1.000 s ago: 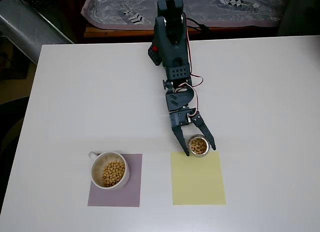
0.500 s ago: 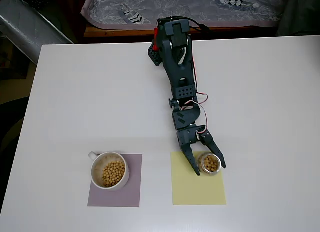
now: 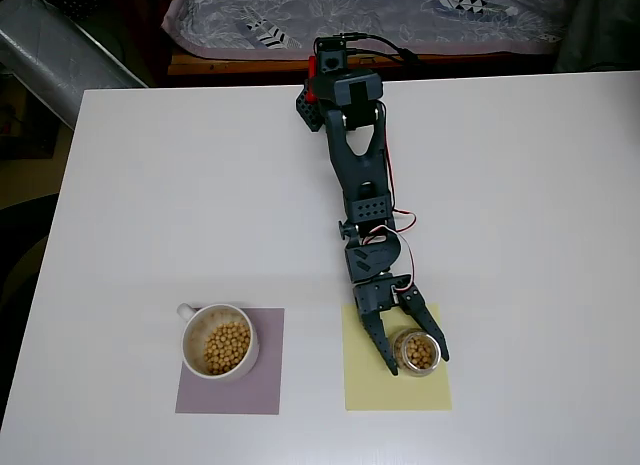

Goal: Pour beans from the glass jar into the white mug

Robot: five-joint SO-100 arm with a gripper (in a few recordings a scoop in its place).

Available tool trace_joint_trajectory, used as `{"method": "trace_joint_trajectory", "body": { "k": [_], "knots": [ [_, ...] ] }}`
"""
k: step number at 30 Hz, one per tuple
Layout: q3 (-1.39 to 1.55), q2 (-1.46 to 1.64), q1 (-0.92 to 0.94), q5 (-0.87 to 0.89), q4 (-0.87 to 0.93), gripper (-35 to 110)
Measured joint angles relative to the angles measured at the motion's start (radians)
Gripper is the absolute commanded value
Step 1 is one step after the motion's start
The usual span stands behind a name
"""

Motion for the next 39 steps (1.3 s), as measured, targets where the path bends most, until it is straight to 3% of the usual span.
{"method": "trace_joint_trajectory", "body": {
  "k": [2,7,10,18,24,39],
  "knots": [
    [-0.012,-0.017,0.0,0.005,-0.011,25],
    [-0.021,-0.026,0.0,0.009,-0.037,64],
    [-0.028,-0.026,0.0,0.012,-0.038,73],
    [0.017,-0.006,0.02,0.057,-0.057,72],
    [0.153,0.176,0.029,0.104,-0.057,71],
    [0.89,0.994,0.158,0.316,-0.057,52]
  ]
}}
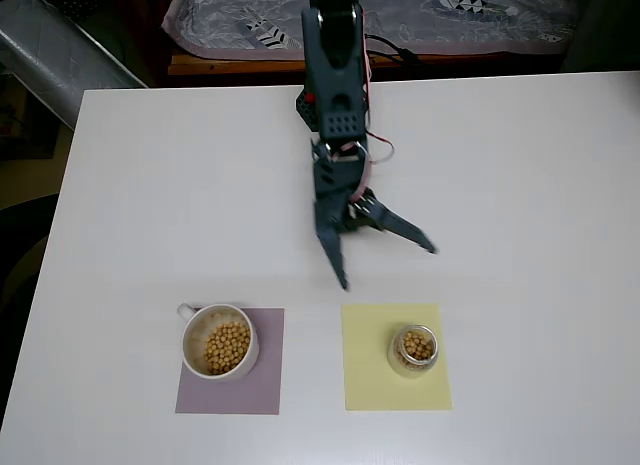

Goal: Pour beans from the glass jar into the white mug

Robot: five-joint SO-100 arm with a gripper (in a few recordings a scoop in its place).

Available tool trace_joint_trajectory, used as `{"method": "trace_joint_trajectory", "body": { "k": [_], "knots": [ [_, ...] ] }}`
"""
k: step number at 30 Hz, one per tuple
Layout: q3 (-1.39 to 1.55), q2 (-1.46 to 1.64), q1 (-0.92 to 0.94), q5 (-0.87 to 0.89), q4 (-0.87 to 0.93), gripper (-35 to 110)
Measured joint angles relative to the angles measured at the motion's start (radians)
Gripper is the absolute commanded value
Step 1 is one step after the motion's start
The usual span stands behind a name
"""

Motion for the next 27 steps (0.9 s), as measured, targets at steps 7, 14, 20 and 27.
{"method": "trace_joint_trajectory", "body": {
  "k": [7,14,20,27],
  "knots": [
    [0.348,0.347,0.12,0.253,0.037,55],
    [0.431,0.83,0.183,0.624,0.578,56],
    [0.449,1.161,0.137,0.83,1.014,50],
    [0.486,1.399,0.137,0.954,1.325,43]
  ]
}}
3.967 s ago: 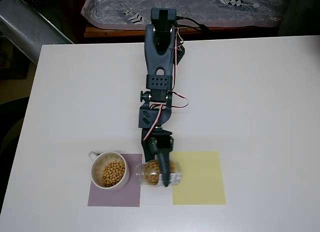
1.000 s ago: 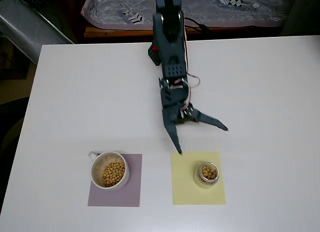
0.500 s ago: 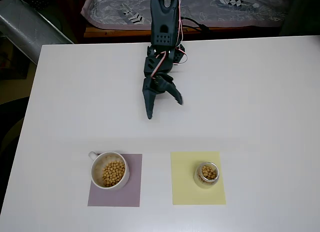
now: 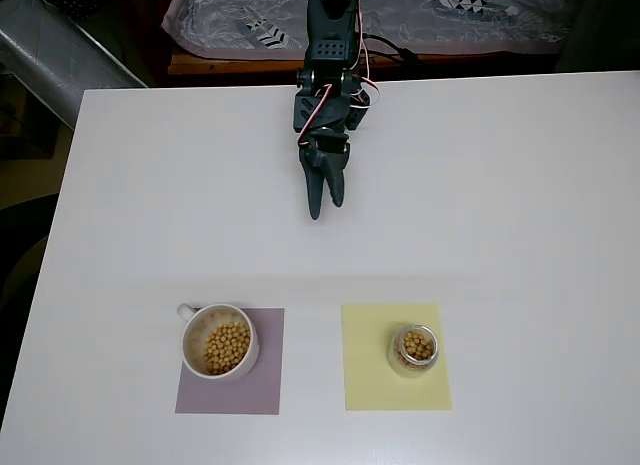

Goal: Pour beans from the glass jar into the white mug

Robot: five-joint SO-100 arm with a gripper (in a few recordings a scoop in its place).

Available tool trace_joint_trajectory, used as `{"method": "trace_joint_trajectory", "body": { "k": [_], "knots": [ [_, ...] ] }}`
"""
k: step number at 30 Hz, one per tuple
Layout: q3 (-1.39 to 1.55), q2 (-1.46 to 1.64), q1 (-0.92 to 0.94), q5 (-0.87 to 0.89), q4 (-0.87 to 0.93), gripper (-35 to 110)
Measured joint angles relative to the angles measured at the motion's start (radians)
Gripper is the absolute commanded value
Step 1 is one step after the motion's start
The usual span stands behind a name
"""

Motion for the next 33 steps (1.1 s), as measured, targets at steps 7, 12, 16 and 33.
{"method": "trace_joint_trajectory", "body": {
  "k": [7,12,16,33],
  "knots": [
    [0.005,0.046,-0.075,0.215,0.202,22],
    [0.005,0.071,-0.084,0.279,0.272,7],
    [0.005,0.135,-0.083,0.298,0.374,0],
    [0.005,0.135,-0.083,0.298,0.387,0]
  ]
}}
